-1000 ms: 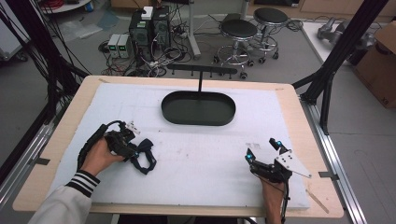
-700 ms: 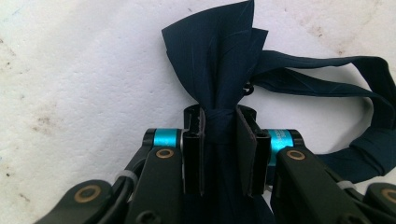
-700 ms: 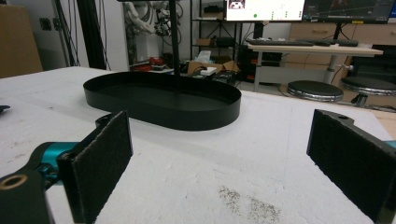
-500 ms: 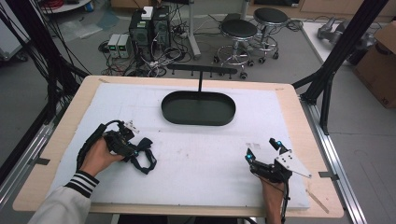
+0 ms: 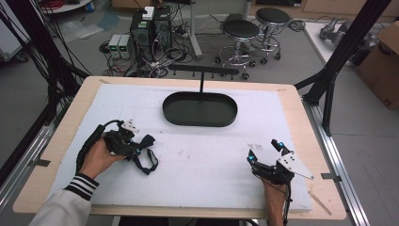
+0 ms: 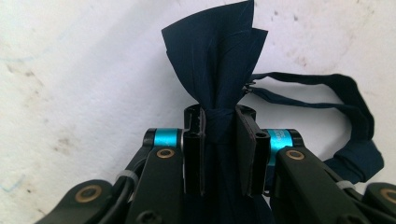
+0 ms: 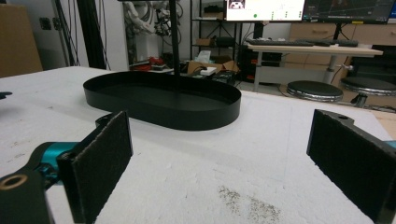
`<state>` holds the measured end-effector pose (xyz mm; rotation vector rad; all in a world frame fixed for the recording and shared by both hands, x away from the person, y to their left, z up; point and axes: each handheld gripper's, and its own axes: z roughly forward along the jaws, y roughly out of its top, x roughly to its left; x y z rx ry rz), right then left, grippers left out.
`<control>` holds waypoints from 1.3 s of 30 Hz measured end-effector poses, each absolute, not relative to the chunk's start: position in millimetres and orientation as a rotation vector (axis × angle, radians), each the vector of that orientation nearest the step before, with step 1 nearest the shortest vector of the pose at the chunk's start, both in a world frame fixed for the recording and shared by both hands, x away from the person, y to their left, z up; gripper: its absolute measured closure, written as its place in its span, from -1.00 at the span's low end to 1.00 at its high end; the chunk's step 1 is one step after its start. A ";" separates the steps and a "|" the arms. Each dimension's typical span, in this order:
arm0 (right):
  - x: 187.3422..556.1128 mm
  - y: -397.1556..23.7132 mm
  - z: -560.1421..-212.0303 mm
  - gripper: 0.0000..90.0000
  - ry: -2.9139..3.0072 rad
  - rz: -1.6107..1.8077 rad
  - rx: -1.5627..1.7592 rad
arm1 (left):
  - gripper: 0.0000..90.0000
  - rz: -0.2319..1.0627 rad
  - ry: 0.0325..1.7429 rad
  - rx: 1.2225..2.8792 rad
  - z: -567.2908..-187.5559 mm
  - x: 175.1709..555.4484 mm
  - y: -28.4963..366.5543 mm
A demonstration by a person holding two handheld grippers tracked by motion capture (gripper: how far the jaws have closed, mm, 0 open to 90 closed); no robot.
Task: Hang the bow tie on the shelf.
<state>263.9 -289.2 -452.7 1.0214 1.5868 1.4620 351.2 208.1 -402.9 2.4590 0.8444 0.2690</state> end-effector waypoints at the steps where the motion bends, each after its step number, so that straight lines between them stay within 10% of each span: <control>1: 264.0 -289.3 -452.8 -0.87 1.588 1.460 1.019 | 0.65 0.293 0.813 2.440 -400.6 350.2 208.1; 39: 264.3 -288.4 -452.6 -0.87 1.594 1.451 1.013 | 0.67 0.581 0.641 1.953 -342.2 361.2 180.7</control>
